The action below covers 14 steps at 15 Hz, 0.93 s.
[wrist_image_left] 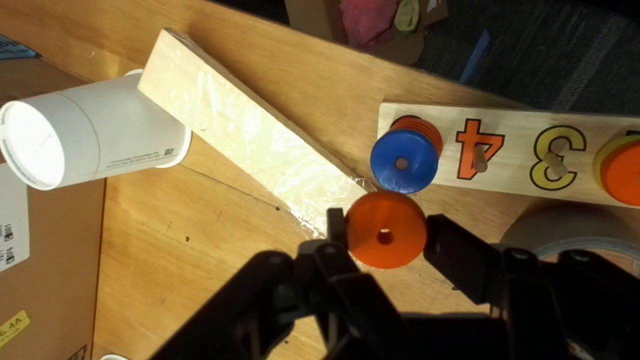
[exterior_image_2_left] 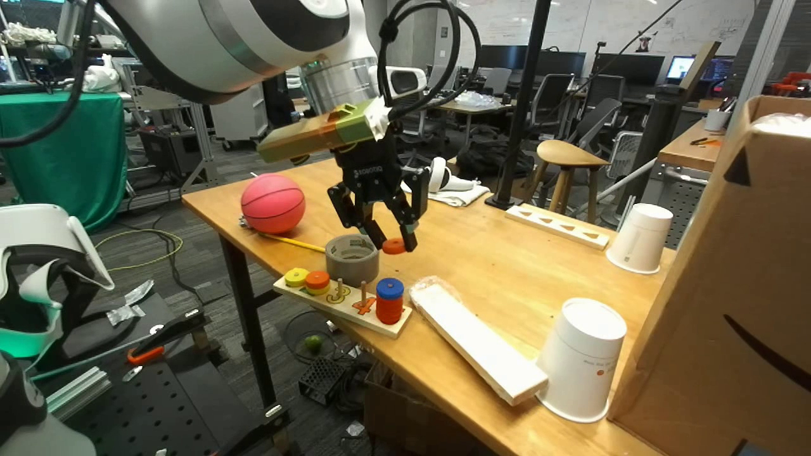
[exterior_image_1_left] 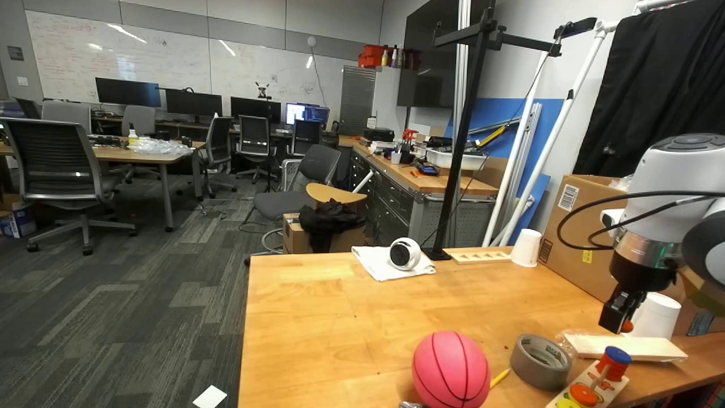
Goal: Stick the discs on the table to the rod on the far right of the wooden rack
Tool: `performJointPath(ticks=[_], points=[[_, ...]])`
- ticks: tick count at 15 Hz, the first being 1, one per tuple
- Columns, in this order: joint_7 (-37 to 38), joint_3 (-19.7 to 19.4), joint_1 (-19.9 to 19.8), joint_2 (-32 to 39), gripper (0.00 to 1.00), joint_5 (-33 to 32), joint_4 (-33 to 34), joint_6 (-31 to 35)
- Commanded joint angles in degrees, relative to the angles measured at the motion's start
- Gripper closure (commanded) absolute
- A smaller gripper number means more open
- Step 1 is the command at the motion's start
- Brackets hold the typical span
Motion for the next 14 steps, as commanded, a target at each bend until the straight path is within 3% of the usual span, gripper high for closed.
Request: performJointPath(ticks=[1, 14], points=[[-0.70, 0.96, -1.20, 1.04, 0.74, 0.93, -0.01, 2.32], [-1.02, 0.13, -2.51, 6.43, 0.74, 0.74, -0.03, 4.15]])
